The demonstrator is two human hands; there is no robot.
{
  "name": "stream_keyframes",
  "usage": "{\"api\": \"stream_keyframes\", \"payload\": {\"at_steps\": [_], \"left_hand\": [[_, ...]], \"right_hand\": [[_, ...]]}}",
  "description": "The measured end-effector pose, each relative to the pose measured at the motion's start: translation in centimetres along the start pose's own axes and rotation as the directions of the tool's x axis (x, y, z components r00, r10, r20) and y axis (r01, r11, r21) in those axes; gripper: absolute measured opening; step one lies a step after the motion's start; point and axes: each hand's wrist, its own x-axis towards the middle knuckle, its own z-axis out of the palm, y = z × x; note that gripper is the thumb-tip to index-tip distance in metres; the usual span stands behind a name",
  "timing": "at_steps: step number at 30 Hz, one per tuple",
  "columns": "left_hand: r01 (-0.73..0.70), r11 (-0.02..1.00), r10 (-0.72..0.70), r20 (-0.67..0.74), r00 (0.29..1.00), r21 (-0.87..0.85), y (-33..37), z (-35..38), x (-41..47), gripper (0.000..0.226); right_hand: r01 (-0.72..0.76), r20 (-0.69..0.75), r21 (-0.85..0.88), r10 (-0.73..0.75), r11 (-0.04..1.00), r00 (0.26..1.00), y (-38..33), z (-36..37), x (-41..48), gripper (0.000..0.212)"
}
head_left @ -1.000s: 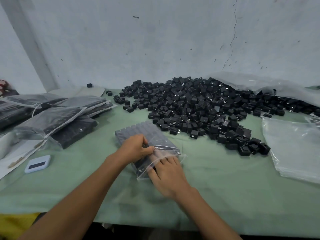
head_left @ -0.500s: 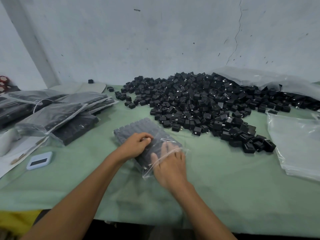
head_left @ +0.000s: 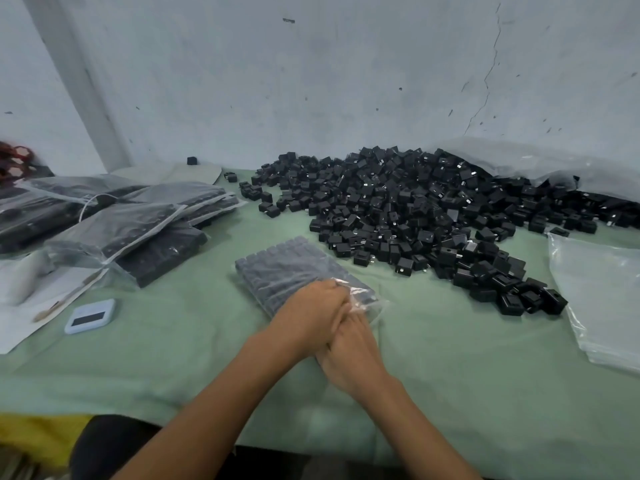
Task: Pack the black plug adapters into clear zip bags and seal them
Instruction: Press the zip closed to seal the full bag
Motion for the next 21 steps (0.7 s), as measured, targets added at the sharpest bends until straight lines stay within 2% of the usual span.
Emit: {"api": "stream_keyframes", "payload": {"at_steps": [4, 8, 9, 11, 12, 14, 16, 17, 19, 20, 21], "left_hand": [[0.037, 0.994, -0.034, 0.027, 0.999, -0.100, 0.4, 0.5, -0.2, 0.018], [0.061, 0.983, -0.061, 0.004, 0.998, -0.170, 0.2, 0.2, -0.3, 0.017], [0.067, 0.981, -0.067, 0.005, 0.998, -0.183, 0.1, 0.0, -0.4, 0.018], [0.058, 0.981, -0.059, 0.003, 0.998, -0.183, 0.0, 0.0, -0.4, 0.017], [0.042, 0.984, -0.043, -0.005, 0.999, -0.173, -0.1, 0.2, -0.4, 0.016], [0.000, 0.985, -0.005, -0.030, 1.000, -0.175, 0.3, 0.3, -0.4, 0.016], [-0.015, 0.982, 0.009, -0.032, 0.999, -0.189, 0.4, 0.3, -0.3, 0.016], [-0.009, 0.981, 0.004, -0.024, 1.000, -0.192, 0.2, 0.1, -0.2, 0.016], [0.007, 0.980, -0.011, -0.019, 1.000, -0.199, -0.1, 0.0, -0.2, 0.016], [0.007, 0.980, -0.011, -0.021, 1.000, -0.198, -0.2, 0.0, -0.2, 0.016], [0.009, 0.981, -0.012, -0.014, 1.000, -0.192, -0.2, 0.0, -0.2, 0.016]], "right_hand": [[-0.029, 0.002, -0.069, 0.029, 0.997, 1.000, -0.1, -0.4, 0.6, 0.041], [0.097, 0.248, -0.061, -0.079, 0.993, 0.965, 0.1, -2.4, 2.7, 0.048], [0.116, 0.269, -0.067, -0.095, 0.991, 0.959, 0.0, -2.8, 2.8, 0.047], [0.137, 0.201, -0.145, -0.106, 0.980, 0.974, -0.2, -3.0, 2.4, 0.040], [0.115, 0.138, -0.169, -0.092, 0.979, 0.986, 0.0, -2.5, 2.3, 0.037], [-0.041, 0.127, -0.069, 0.049, 0.997, 0.991, -0.3, -2.9, 2.7, 0.044], [-0.115, 0.357, -0.081, 0.137, 0.990, 0.924, 0.6, -3.2, 3.7, 0.051], [-0.077, 0.460, -0.145, 0.136, 0.986, 0.877, 0.8, -3.3, 4.2, 0.053], [0.138, 0.526, -0.212, -0.006, 0.968, 0.851, 0.9, -3.1, 4.6, 0.061], [0.217, 0.515, -0.239, -0.067, 0.946, 0.855, 1.0, -3.1, 4.7, 0.063], [0.254, 0.538, -0.296, -0.059, 0.921, 0.841, 1.5, -2.4, 5.1, 0.064]]}}
